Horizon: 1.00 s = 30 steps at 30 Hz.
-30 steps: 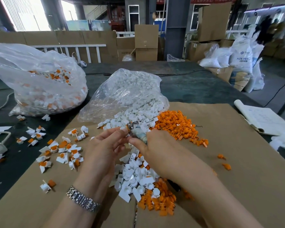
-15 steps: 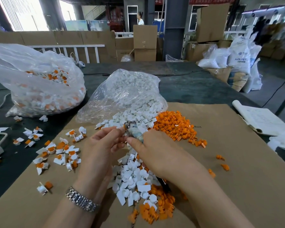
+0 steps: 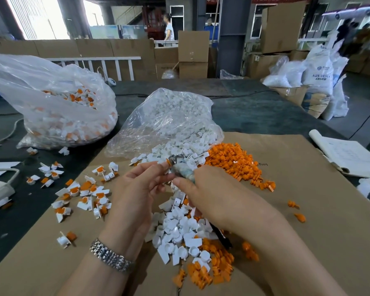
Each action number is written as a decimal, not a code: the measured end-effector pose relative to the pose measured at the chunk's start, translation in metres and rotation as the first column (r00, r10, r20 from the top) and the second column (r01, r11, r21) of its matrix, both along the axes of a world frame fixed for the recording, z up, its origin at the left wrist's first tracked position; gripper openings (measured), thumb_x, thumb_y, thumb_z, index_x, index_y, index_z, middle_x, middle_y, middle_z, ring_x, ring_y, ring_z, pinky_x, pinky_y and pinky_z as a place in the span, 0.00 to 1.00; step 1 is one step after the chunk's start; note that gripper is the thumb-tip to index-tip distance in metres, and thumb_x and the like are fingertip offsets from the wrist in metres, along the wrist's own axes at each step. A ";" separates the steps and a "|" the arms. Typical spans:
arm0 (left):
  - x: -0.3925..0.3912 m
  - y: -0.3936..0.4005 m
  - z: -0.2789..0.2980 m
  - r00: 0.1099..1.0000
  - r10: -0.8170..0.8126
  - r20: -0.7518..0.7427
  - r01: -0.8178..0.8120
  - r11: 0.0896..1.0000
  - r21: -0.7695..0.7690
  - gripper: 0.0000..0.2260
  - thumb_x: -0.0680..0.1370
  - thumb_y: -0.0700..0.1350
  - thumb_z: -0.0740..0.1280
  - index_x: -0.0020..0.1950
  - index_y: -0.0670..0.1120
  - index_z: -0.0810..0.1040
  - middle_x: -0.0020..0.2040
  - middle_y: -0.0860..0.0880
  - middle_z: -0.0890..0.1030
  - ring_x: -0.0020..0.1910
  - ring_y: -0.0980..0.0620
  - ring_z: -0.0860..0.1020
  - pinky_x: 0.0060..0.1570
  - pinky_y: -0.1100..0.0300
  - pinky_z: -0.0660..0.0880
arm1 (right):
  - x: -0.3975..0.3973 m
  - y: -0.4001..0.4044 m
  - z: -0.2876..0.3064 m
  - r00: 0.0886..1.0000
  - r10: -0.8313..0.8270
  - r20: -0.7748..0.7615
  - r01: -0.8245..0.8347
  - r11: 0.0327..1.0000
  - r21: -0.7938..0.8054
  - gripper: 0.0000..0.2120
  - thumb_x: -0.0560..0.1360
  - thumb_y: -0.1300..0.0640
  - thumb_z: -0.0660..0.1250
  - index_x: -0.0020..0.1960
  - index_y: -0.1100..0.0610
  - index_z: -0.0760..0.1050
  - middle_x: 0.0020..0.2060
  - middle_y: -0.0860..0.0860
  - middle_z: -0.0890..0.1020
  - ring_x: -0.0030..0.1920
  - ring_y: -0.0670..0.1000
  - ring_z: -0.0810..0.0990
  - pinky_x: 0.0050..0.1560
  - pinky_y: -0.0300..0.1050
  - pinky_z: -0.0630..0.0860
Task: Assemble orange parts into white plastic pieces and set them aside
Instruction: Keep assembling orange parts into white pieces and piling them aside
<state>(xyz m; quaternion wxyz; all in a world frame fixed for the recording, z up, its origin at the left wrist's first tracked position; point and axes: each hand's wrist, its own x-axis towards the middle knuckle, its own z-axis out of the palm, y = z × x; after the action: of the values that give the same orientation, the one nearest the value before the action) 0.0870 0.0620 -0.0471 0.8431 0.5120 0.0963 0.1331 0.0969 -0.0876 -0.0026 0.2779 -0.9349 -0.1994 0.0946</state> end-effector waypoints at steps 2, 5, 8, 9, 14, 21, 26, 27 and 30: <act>0.000 0.001 -0.001 1.000 -0.008 -0.007 0.008 1.000 0.019 0.10 0.68 0.41 0.76 0.47 0.39 0.83 0.38 0.46 0.85 0.34 0.54 0.82 0.31 0.67 0.76 | -0.002 0.002 -0.003 0.998 -0.025 0.057 0.027 0.999 -0.023 0.23 0.82 0.37 0.55 0.37 0.53 0.68 0.31 0.50 0.75 0.28 0.51 0.73 0.27 0.47 0.68; -0.001 0.001 -0.002 1.000 -0.014 -0.005 0.014 1.000 0.026 0.08 0.68 0.40 0.75 0.45 0.39 0.83 0.36 0.46 0.84 0.33 0.54 0.81 0.31 0.66 0.76 | -0.005 0.006 -0.010 0.988 -0.058 0.146 0.065 0.997 -0.041 0.24 0.81 0.35 0.54 0.35 0.51 0.62 0.30 0.48 0.69 0.28 0.46 0.66 0.26 0.41 0.57; -0.002 0.002 -0.002 1.000 -0.021 -0.007 0.021 0.999 0.035 0.10 0.65 0.42 0.76 0.43 0.40 0.83 0.37 0.46 0.85 0.33 0.54 0.81 0.32 0.66 0.77 | -0.004 0.006 -0.015 0.980 -0.063 0.186 0.068 0.998 -0.018 0.24 0.81 0.35 0.55 0.34 0.50 0.62 0.30 0.47 0.69 0.28 0.45 0.66 0.26 0.41 0.57; -0.002 0.002 -0.002 1.000 -0.026 -0.008 0.027 0.999 0.032 0.09 0.65 0.42 0.76 0.43 0.40 0.83 0.37 0.46 0.85 0.33 0.54 0.81 0.33 0.66 0.78 | -0.003 0.005 -0.016 0.979 -0.065 0.191 0.067 0.998 -0.008 0.24 0.81 0.35 0.55 0.34 0.50 0.62 0.30 0.47 0.69 0.28 0.45 0.66 0.26 0.41 0.58; -0.002 0.004 -0.001 0.998 -0.068 0.012 0.068 0.997 0.025 0.04 0.70 0.43 0.76 0.42 0.44 0.87 0.41 0.43 0.86 0.38 0.53 0.85 0.36 0.65 0.80 | 0.000 -0.001 -0.013 0.988 -0.059 0.140 0.050 0.996 0.070 0.27 0.79 0.32 0.55 0.36 0.54 0.71 0.30 0.53 0.77 0.29 0.53 0.75 0.28 0.49 0.71; -0.005 0.009 0.000 0.997 -0.010 0.079 0.003 0.995 0.095 0.04 0.73 0.46 0.77 0.44 0.46 0.87 0.42 0.45 0.85 0.43 0.46 0.86 0.37 0.64 0.79 | 0.012 -0.032 0.009 0.960 -0.007 -0.280 0.088 0.956 0.281 0.30 0.80 0.35 0.55 0.48 0.61 0.80 0.37 0.55 0.86 0.40 0.56 0.87 0.50 0.54 0.84; -0.006 0.007 -0.002 0.996 0.012 0.092 -0.032 0.975 0.220 0.05 0.75 0.46 0.76 0.46 0.45 0.88 0.43 0.44 0.86 0.44 0.46 0.86 0.40 0.64 0.80 | 0.031 -0.046 0.004 0.972 -0.233 -0.035 0.235 0.965 0.116 0.30 0.80 0.33 0.54 0.44 0.59 0.76 0.34 0.54 0.81 0.32 0.51 0.78 0.36 0.48 0.74; -0.007 0.007 -0.002 0.997 0.018 0.078 -0.036 0.969 0.244 0.04 0.75 0.46 0.76 0.46 0.46 0.87 0.43 0.45 0.86 0.44 0.47 0.86 0.39 0.64 0.80 | 0.034 -0.046 -0.001 0.967 -0.255 0.025 0.253 0.965 0.065 0.27 0.80 0.33 0.54 0.44 0.56 0.74 0.35 0.52 0.78 0.33 0.49 0.75 0.34 0.47 0.71; -0.006 0.009 -0.003 0.995 0.101 0.005 -0.094 0.909 0.406 0.03 0.77 0.45 0.75 0.44 0.47 0.87 0.40 0.47 0.87 0.38 0.53 0.86 0.34 0.67 0.78 | 0.042 -0.042 -0.020 0.944 -0.295 0.145 0.315 0.939 -0.135 0.23 0.79 0.34 0.56 0.51 0.54 0.72 0.50 0.54 0.76 0.48 0.54 0.77 0.47 0.51 0.74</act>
<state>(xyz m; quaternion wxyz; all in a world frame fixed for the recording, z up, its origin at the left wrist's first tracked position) 0.0813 0.0707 -0.0500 0.7100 0.6714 0.0989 0.1878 0.1389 -0.1292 -0.0222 0.2021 -0.9775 -0.0605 0.0079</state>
